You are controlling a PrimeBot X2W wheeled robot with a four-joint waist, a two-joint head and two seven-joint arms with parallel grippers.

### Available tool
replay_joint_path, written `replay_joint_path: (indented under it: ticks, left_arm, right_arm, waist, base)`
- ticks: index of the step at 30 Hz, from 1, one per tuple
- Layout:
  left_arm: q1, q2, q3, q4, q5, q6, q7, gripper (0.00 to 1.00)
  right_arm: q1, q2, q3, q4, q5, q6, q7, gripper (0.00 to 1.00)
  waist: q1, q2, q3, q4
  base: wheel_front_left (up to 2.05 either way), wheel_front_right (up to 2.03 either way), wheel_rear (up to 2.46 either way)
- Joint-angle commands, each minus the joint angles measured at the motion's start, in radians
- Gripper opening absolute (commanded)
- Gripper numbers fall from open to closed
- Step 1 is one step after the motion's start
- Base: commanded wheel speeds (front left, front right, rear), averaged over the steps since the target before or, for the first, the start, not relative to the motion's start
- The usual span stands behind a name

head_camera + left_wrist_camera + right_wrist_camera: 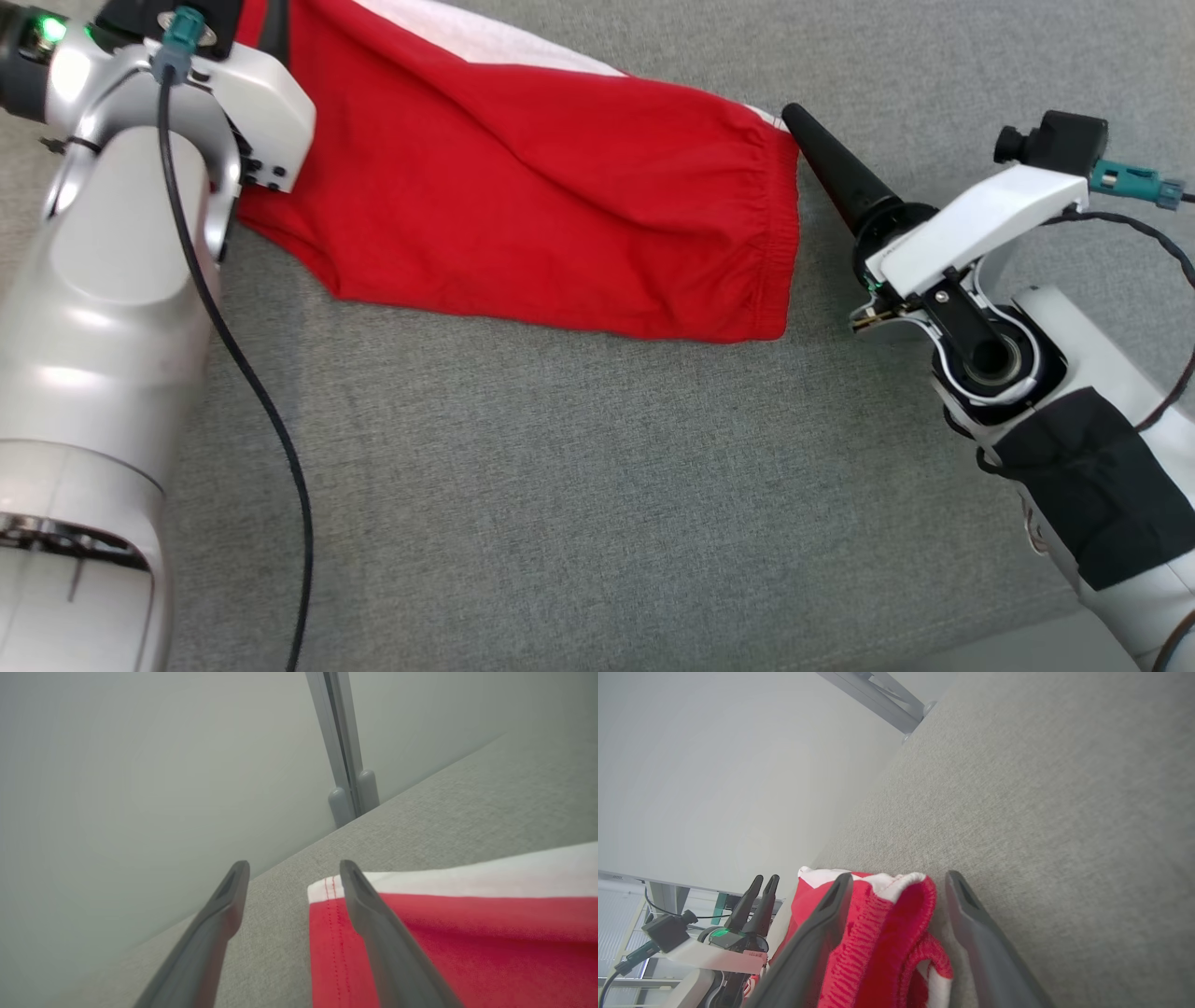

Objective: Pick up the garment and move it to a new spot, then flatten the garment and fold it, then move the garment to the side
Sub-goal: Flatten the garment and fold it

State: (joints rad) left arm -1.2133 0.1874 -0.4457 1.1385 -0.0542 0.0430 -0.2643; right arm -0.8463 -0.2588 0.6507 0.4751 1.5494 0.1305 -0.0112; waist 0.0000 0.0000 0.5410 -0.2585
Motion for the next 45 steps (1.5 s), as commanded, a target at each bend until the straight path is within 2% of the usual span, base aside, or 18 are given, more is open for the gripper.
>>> replay_joint_path:
  ticks: [1, 10, 15, 16, 22, 27, 36, 45]
  left_arm:
    - [0.023, -0.002, 0.005, -0.020, -0.011, 0.010, -0.001, 1.00]
    - [0.181, -0.013, 0.051, -0.242, -0.056, 0.039, -0.001, 1.00]
    - [0.314, -0.018, 0.079, -0.400, -0.068, 0.054, -0.001, 1.00]
    - [0.314, -0.018, 0.079, -0.400, -0.068, 0.054, -0.001, 1.00]
    - [0.545, -0.038, 0.120, -0.601, -0.080, 0.074, -0.001, 1.00]
    - [0.738, -0.050, 0.150, -0.715, -0.076, 0.082, -0.001, 1.00]
    - [1.011, -0.074, 0.169, -0.820, -0.064, 0.075, -0.001, 1.00]
    - [1.076, -0.101, 0.172, -0.832, -0.044, 0.059, -0.001, 1.00]
  right_arm:
    - [0.020, -0.016, -0.003, -0.002, -0.005, 0.001, -0.009, 1.00]
    - [0.075, -0.095, 0.012, -0.051, -0.053, 0.001, -0.069, 1.00]
    - [0.126, -0.136, 0.031, -0.062, -0.108, 0.001, -0.163, 1.00]
    - [0.126, -0.136, 0.031, -0.062, -0.108, 0.001, -0.163, 1.00]
    - [0.235, -0.150, 0.049, -0.070, -0.186, 0.001, -0.245, 1.00]
    - [0.336, -0.137, 0.012, -0.062, -0.200, 0.001, -0.255, 1.00]
    - [0.458, -0.120, -0.059, -0.038, -0.184, 0.001, -0.254, 1.00]
    - [0.459, -0.099, -0.083, 0.025, -0.063, 0.001, -0.219, 1.00]
  waist:
    - [0.0000, 0.0000, -0.027, 0.015]
    - [0.0000, 0.0000, -0.157, 0.064]
    - [0.0000, 0.0000, -0.237, 0.095]
    - [0.0000, 0.0000, -0.237, 0.095]
    - [0.0000, 0.0000, -0.329, 0.135]
    - [0.0000, 0.0000, -0.392, 0.165]
    - [0.0000, 0.0000, -0.420, 0.225]
    - [0.0000, 0.0000, -0.400, 0.290]
  base:
    - [0.00, 0.00, 0.00]
    - [0.00, 0.00, 0.00]
    - [0.00, 0.00, 0.00]
    - [0.00, 0.00, 0.00]
    - [0.00, 0.00, 0.00]
    - [0.00, 0.00, 0.00]
    - [0.00, 0.00, 0.00]
    - [0.00, 0.00, 0.00]
